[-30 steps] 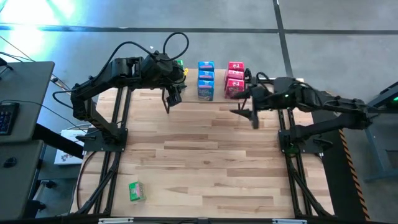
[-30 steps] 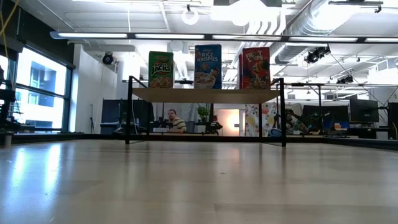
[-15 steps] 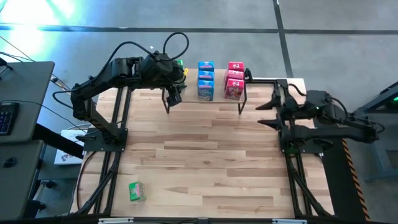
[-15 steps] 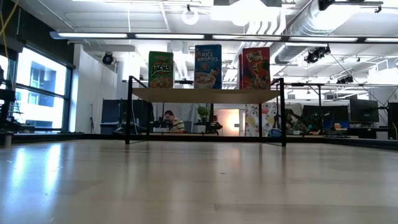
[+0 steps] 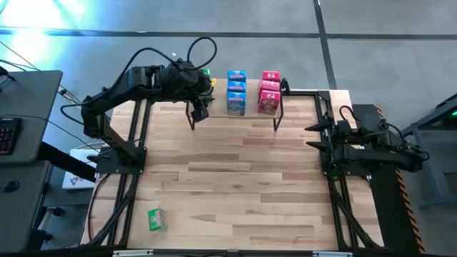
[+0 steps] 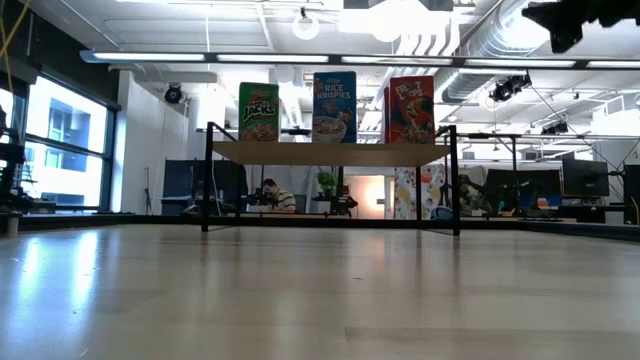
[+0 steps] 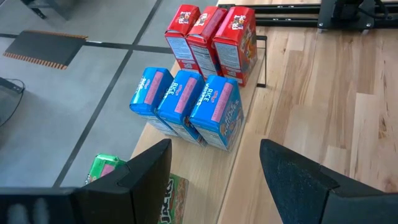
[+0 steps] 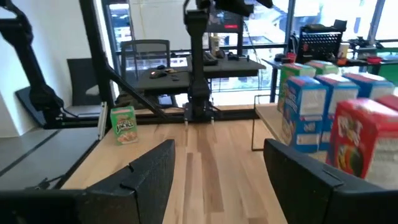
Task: Stack cereal on shelf
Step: Put the green cereal box on the shelf
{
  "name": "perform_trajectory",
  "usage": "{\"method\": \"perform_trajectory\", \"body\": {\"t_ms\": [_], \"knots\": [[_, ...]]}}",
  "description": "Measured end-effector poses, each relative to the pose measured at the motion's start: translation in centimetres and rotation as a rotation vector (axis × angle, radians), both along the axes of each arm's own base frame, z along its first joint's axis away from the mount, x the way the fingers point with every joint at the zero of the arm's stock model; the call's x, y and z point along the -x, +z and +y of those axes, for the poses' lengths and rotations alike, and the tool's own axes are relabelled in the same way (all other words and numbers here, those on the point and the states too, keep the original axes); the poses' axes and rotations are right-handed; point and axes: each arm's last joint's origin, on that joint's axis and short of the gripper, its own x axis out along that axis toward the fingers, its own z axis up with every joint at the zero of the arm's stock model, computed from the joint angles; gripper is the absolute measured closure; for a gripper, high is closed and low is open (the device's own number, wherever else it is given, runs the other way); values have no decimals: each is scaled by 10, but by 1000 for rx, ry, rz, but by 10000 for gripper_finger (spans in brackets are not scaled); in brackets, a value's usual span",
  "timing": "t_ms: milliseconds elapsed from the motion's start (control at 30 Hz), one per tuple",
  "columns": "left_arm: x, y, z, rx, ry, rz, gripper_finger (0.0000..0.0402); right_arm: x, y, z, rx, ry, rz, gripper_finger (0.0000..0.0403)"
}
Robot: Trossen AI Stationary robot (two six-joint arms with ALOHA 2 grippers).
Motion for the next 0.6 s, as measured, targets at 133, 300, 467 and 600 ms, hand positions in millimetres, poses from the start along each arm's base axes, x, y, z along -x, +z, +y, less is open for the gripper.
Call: {"method": "perform_trajectory", "body": {"t_ms": [133, 300, 467, 600], "knots": [[0, 0, 0, 0, 0, 0, 165, 2, -16, 0, -44, -20, 2, 164], [0, 0, 0, 0, 0, 0, 165, -1, -35, -1, -99, -28, -6, 164], [0, 0, 0, 0, 0, 0, 165, -7, -39, -3, -153, -64, -32, 164], [0, 0, 0, 0, 0, 0, 165, -14, -48, -4, -161, -66, -62, 164]]}}
